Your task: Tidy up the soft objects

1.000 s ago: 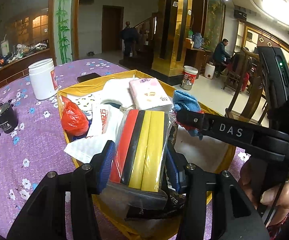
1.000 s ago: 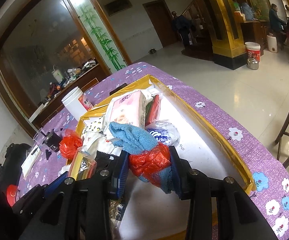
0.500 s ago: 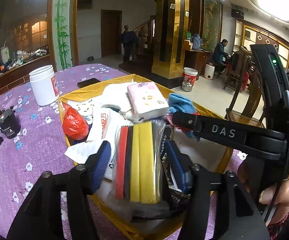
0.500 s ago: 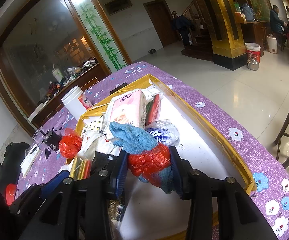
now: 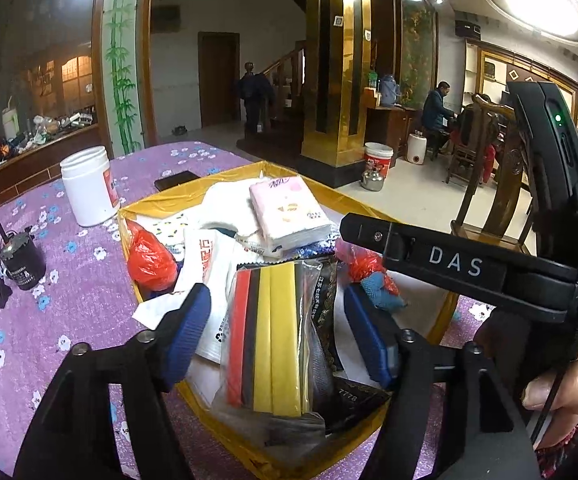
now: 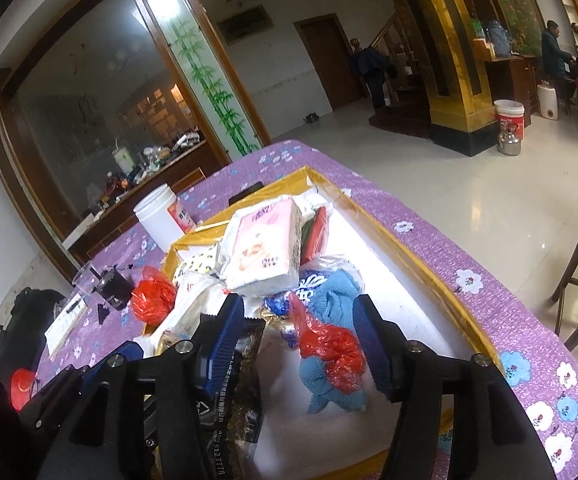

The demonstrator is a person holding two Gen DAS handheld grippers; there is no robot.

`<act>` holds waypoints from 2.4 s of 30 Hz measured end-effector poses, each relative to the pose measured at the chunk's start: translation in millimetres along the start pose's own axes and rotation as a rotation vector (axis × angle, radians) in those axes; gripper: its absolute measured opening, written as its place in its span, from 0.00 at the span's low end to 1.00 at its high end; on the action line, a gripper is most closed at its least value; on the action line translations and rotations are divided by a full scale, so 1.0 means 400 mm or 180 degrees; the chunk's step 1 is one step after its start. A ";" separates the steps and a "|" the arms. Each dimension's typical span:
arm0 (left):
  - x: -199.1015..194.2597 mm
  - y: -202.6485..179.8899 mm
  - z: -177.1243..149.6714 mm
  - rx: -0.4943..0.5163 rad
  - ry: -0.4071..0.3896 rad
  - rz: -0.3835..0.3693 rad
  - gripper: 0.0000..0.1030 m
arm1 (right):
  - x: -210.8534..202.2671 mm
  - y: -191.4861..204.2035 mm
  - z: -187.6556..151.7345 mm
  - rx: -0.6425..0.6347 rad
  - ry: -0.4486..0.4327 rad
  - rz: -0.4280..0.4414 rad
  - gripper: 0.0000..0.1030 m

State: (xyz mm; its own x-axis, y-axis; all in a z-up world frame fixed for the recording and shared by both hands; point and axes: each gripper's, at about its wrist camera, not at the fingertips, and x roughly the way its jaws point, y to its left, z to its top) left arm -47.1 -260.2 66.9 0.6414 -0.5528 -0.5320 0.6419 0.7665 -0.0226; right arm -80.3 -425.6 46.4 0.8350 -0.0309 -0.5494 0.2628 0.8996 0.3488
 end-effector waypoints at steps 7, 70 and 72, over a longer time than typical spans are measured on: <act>-0.022 0.010 -0.003 -0.0038 -0.0044 0.0057 0.77 | -0.039 0.007 -0.007 -0.0067 -0.0196 -0.0102 0.74; -0.150 -0.009 -0.102 0.0405 0.0092 0.0989 0.82 | -0.211 0.087 -0.118 -0.0611 -0.0854 -0.0628 1.00; -0.150 -0.010 -0.102 0.0410 0.0091 0.0990 0.82 | -0.211 0.087 -0.117 -0.0612 -0.0853 -0.0625 1.00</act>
State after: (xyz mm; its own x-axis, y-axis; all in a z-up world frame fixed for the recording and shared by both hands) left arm -105.5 -216.8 64.5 0.8040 -0.2882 -0.5201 0.4663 0.8484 0.2507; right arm -164.4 -371.3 69.3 0.8813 -0.3007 -0.3646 0.3561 0.9297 0.0939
